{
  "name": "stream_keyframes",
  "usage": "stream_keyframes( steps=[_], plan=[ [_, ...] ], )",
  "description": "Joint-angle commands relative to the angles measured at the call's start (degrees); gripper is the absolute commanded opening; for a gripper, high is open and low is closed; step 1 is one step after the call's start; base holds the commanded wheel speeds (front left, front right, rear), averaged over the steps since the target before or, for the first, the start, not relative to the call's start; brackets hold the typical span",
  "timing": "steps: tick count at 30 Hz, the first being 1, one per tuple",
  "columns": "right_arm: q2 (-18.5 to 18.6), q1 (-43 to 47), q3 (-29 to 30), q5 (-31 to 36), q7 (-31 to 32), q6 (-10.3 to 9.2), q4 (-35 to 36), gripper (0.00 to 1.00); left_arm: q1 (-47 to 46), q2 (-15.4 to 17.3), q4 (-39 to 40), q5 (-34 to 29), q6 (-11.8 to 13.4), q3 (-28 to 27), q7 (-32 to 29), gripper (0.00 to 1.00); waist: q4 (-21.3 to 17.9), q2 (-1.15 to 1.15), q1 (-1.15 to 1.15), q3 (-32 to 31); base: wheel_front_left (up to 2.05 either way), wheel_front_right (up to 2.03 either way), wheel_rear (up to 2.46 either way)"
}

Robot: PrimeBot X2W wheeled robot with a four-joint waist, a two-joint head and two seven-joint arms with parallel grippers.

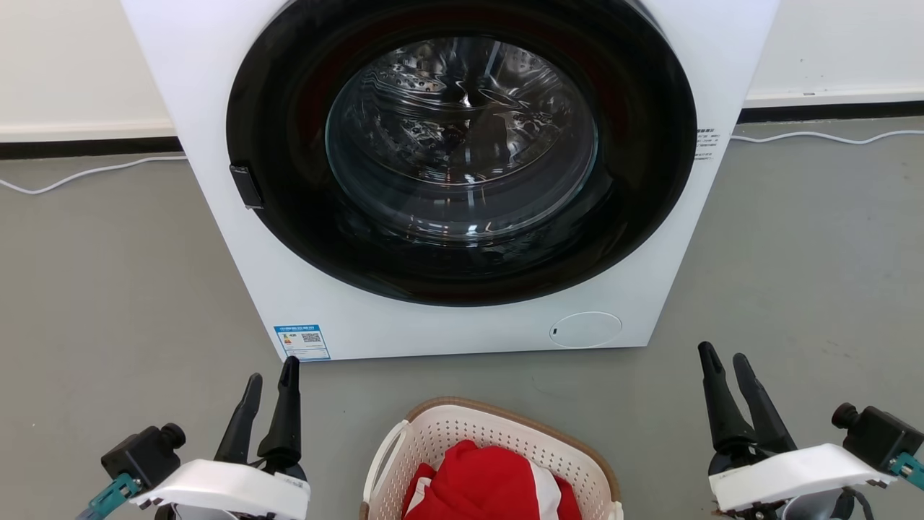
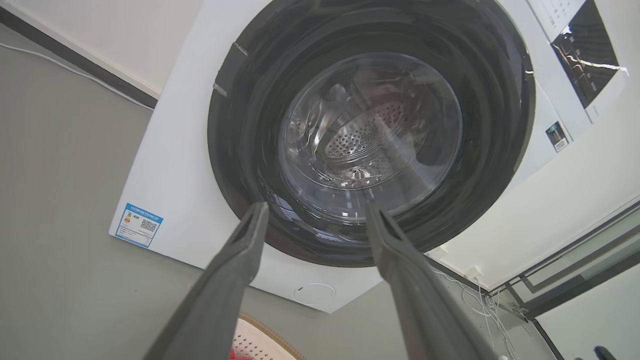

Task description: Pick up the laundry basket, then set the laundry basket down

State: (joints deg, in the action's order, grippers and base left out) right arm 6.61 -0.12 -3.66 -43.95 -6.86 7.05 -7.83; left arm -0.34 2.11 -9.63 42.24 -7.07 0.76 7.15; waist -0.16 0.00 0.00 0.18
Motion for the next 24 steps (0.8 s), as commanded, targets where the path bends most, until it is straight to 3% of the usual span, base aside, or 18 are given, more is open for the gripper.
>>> stream_keyframes(
  steps=[1, 24],
  plan=[
    [0.8, -2.2, -0.8, 1.3, -0.9, 0.27, 2.2, 1.0, -2.6, 0.5, 1.9, -1.3, -0.3, -0.8, 0.6, 1.0, 0.0, 0.0, 0.0, 0.0, 0.0, 0.0, 0.0],
    [1.2, -2.3, -1.7, 17.0, -4.8, 0.36, 4.2, 1.0, -3.0, 0.6, 4.1, -15.3, -0.4, 0.0, 4.5, 1.0, 0.2, 0.0, 0.0, -0.1, 0.0, 0.0, 0.0]
  ],
)
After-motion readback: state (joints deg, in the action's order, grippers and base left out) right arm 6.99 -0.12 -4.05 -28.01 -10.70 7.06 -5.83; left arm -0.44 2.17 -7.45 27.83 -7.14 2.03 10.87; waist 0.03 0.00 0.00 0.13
